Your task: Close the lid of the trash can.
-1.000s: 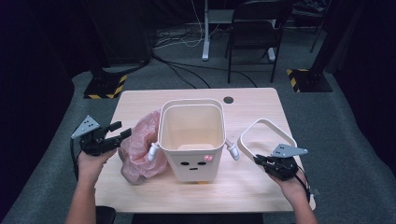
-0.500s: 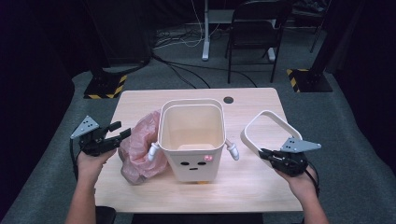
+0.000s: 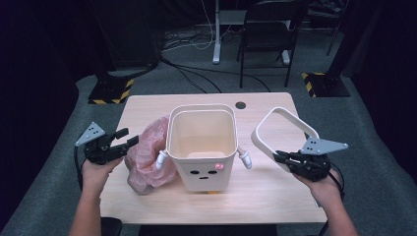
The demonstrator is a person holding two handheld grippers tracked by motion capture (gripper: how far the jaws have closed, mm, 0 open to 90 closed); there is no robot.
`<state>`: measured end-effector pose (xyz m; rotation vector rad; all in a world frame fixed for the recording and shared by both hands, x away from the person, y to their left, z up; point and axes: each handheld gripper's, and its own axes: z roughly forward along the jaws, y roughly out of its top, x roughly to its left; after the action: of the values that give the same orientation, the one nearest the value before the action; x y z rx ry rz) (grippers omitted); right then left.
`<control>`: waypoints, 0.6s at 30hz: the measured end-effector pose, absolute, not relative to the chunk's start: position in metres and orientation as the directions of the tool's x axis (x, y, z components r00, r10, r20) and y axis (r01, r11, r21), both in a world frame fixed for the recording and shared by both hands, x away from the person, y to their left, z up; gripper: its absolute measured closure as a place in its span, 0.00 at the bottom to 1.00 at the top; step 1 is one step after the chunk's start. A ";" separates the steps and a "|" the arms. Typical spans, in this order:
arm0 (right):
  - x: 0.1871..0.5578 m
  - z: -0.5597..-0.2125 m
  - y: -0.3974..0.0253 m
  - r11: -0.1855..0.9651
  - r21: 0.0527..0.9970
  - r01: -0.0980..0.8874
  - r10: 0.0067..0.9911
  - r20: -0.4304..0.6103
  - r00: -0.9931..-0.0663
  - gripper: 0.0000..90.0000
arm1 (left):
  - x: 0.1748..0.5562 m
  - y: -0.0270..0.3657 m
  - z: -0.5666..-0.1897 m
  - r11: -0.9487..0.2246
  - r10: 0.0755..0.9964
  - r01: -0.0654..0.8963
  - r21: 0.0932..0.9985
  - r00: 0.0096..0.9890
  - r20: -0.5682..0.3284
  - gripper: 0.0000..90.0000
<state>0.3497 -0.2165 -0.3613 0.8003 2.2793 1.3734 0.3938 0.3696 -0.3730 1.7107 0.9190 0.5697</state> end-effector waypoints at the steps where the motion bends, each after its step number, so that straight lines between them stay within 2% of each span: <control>1: 0.350 -0.359 -0.216 0.364 0.888 0.280 0.630 -0.013 -0.777 0.93 | 0.394 0.370 -0.373 -0.142 0.805 0.300 0.943 0.590 -0.066 0.47; 18: 0.345 -0.309 -0.209 0.379 0.901 0.211 0.547 -0.034 -0.837 0.93 | 0.393 0.370 -0.373 -0.141 0.807 0.299 0.944 0.587 -0.066 0.47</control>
<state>0.3452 -0.2092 -0.3089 0.6633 2.3178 1.4418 0.3934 0.3705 -0.3734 1.7097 0.9213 0.5723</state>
